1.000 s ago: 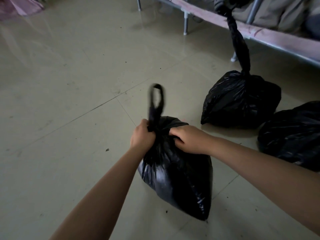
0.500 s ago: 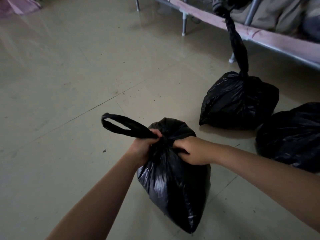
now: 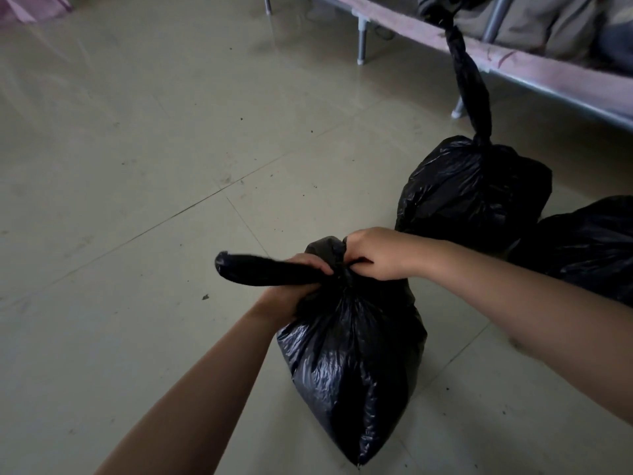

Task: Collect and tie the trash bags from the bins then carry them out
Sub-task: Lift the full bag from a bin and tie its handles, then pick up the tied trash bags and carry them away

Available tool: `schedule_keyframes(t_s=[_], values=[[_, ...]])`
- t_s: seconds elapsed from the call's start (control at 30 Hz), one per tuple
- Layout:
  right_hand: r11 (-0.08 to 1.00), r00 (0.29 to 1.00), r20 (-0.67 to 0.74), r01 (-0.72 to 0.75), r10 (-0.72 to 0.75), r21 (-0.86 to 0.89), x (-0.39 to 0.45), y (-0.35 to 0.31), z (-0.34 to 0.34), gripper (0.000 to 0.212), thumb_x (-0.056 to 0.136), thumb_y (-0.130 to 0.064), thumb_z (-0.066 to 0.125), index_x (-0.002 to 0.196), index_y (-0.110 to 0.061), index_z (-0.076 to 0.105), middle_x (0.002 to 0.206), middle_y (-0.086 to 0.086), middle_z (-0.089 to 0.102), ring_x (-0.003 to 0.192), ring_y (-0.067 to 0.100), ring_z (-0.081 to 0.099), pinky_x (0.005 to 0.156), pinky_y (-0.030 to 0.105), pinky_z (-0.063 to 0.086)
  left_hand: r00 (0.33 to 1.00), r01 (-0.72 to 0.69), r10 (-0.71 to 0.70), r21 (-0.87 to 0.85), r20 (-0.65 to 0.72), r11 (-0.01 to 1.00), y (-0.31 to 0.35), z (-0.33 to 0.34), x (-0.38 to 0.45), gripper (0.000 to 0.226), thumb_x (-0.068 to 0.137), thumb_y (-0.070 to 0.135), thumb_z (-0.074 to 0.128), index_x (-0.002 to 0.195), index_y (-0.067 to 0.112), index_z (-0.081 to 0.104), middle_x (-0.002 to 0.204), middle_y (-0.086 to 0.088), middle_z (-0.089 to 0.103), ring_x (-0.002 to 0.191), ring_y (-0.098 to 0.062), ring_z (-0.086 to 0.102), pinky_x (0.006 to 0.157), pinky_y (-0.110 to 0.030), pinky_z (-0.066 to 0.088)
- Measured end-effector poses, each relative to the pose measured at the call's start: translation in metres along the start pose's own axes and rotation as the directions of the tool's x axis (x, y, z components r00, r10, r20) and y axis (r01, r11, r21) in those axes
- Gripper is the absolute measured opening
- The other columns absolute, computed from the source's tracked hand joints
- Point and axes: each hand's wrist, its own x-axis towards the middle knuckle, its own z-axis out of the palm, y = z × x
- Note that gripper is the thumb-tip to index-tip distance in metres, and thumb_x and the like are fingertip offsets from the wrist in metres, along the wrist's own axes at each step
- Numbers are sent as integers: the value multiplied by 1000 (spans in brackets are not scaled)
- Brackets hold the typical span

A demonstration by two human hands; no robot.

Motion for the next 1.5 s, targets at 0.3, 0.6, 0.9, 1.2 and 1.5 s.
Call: schedule_keyframes(t_s=[0.3, 0.6, 0.9, 1.2, 1.5], values=[[944, 942, -251, 143, -222, -297, -33, 11, 21, 3, 74, 2, 60, 72, 1, 61, 74, 19, 62, 70, 33, 62, 52, 33, 55, 945, 90, -231, -494, -233, 865, 37, -5, 12, 75, 98, 43, 15, 28, 21, 29, 27, 8, 23, 25, -7, 21, 35, -12, 29], [924, 961, -163, 156, -224, -348, -50, 18, 67, 32, 39, -5, 85, 54, -15, 59, 54, -2, 58, 50, 20, 57, 39, 20, 40, 797, 407, -436, -161, -419, 899, 0, -22, 2, 52, 98, 35, 26, 49, 16, 20, 23, 9, 21, 20, -4, 15, 32, -5, 14], [969, 998, -41, -52, 43, -242, -50, 40, 74, 23, 91, -16, 42, 108, -13, 56, 107, 5, 59, 106, 24, 47, 85, 33, 40, 858, 467, -412, 133, -306, 874, 22, -16, 9, 40, 95, 40, 39, 63, 16, 33, 51, 1, 26, 36, -11, 26, 44, -21, 24], [959, 952, 119, -279, 282, -44, -75, 65, 14, 25, 91, -26, 47, 99, -8, 62, 100, 12, 65, 93, 27, 60, 82, 34, 47, 994, 105, -79, 699, -70, 708, 111, 37, 31, 32, 98, 31, 30, 87, 8, 48, 79, -8, 52, 74, -21, 48, 66, -28, 37], [863, 812, -335, -506, 477, 2, -145, 109, -96, 15, 89, -22, 49, 88, -13, 61, 92, 7, 60, 93, 28, 56, 72, 28, 38, 868, 119, -465, 836, 174, 535, 198, 127, 96, 27, 86, 11, 48, 60, 10, 53, 76, -6, 55, 71, -17, 53, 70, -22, 53]])
